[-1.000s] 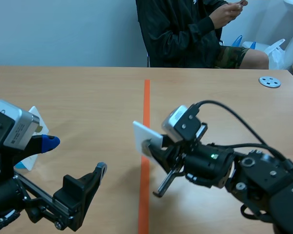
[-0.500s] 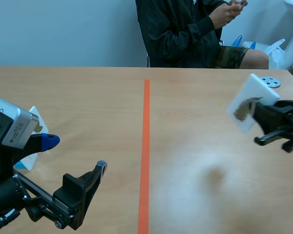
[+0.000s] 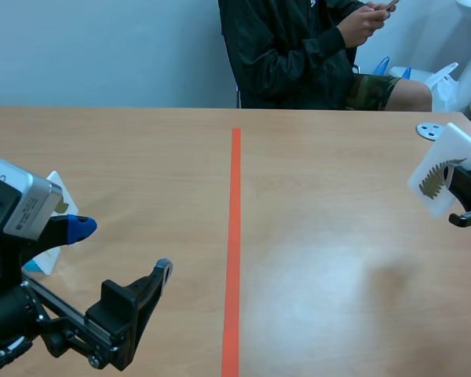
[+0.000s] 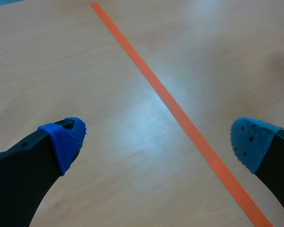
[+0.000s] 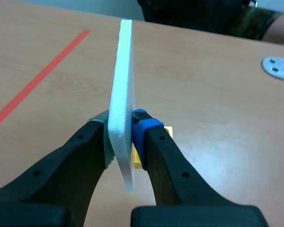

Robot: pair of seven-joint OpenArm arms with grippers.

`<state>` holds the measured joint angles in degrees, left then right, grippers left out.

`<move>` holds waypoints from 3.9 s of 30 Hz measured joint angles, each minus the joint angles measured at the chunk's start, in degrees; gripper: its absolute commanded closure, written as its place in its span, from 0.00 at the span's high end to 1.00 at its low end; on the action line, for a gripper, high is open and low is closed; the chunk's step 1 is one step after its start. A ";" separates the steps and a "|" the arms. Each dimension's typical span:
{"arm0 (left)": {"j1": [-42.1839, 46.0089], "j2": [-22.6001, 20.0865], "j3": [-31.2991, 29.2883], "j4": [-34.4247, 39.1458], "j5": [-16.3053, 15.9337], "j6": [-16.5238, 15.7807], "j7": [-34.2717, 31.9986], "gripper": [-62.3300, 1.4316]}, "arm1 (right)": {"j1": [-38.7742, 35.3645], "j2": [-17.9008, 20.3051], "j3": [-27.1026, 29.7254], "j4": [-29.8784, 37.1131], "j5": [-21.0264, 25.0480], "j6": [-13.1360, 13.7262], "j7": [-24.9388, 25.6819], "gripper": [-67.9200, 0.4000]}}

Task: Sort the leaf by its shape. The table is split by an orange tape line. A compound leaf with several leaflets goes to the left side, a simple leaf with one blade goes to the right side. Return to the home posture when a red brick is placed on the table.

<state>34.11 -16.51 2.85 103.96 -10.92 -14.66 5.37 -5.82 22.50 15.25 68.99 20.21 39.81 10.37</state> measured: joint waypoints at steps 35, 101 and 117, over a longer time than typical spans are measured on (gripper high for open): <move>0.00 0.00 0.00 0.00 0.00 0.02 0.00 1.00 | 17.53 -2.84 -11.63 -29.51 -5.60 -20.74 6.27 0.15; 0.00 -2.89 0.00 0.00 -3.17 -1.01 0.04 1.00 | -28.17 -6.62 -11.87 37.75 6.03 -13.64 -19.47 1.00; 0.00 -2.86 0.11 0.00 -3.06 -1.66 0.04 1.00 | -28.15 -6.62 -16.76 37.75 4.00 -14.53 -19.23 1.00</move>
<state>34.11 -19.38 2.96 103.96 -13.98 -16.32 5.41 -33.98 15.88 -1.52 106.74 24.21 25.28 -8.86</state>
